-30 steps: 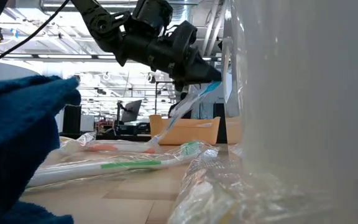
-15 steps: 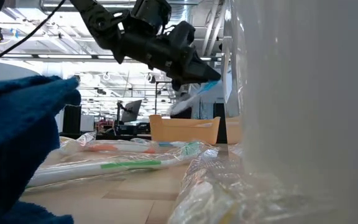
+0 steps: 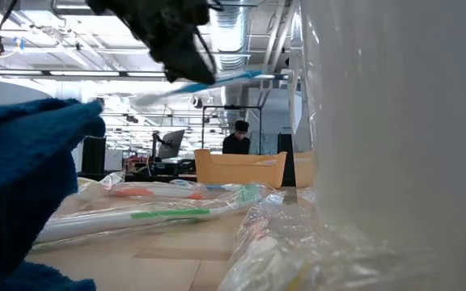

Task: Pick & Place Toothbrushes
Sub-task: Put the blue toothbrush into the left white bin

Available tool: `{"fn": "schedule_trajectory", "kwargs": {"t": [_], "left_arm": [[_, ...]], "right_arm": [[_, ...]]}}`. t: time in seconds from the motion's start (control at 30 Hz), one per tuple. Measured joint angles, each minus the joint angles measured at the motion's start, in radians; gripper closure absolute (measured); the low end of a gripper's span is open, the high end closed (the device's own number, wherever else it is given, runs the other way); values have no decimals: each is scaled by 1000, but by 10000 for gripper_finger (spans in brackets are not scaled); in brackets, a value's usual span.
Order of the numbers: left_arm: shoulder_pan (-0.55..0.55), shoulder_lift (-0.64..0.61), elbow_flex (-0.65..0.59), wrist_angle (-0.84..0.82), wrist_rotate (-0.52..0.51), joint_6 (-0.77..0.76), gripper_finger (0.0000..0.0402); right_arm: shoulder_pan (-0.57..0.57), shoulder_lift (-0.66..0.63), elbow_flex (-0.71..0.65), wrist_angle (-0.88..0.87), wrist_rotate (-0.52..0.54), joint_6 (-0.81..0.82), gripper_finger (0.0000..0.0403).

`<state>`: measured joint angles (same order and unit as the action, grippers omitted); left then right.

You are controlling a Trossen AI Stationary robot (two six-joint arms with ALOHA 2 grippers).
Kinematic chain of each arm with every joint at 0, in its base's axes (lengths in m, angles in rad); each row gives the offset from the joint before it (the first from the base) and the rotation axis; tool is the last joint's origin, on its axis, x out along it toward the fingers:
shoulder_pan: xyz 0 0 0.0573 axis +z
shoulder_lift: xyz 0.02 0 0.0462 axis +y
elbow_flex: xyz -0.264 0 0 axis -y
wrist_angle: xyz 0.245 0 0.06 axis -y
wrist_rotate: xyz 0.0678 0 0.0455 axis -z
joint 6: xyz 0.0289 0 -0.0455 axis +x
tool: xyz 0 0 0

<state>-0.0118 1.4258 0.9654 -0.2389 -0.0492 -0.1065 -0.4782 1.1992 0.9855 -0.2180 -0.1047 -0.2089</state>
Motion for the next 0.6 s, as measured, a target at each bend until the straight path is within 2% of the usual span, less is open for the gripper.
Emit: {"fn": "schedule_trajectory", "kwargs": {"t": [0.13, 0.23, 0.4, 0.6], "left_arm": [[-77, -54, 0, -130, -80, -84, 396], [-142, -81, 0, -201, -104, -144, 396], [-252, -102, 0, -239, -112, -297, 396], [-410, -109, 0, -274, -168, -513, 396]], "right_arm": [[0, 0, 0, -5, 0, 0, 300], [0, 0, 0, -8, 0, 0, 300], [0, 0, 0, -8, 0, 0, 300], [0, 0, 0, -3, 0, 0, 300]]}}
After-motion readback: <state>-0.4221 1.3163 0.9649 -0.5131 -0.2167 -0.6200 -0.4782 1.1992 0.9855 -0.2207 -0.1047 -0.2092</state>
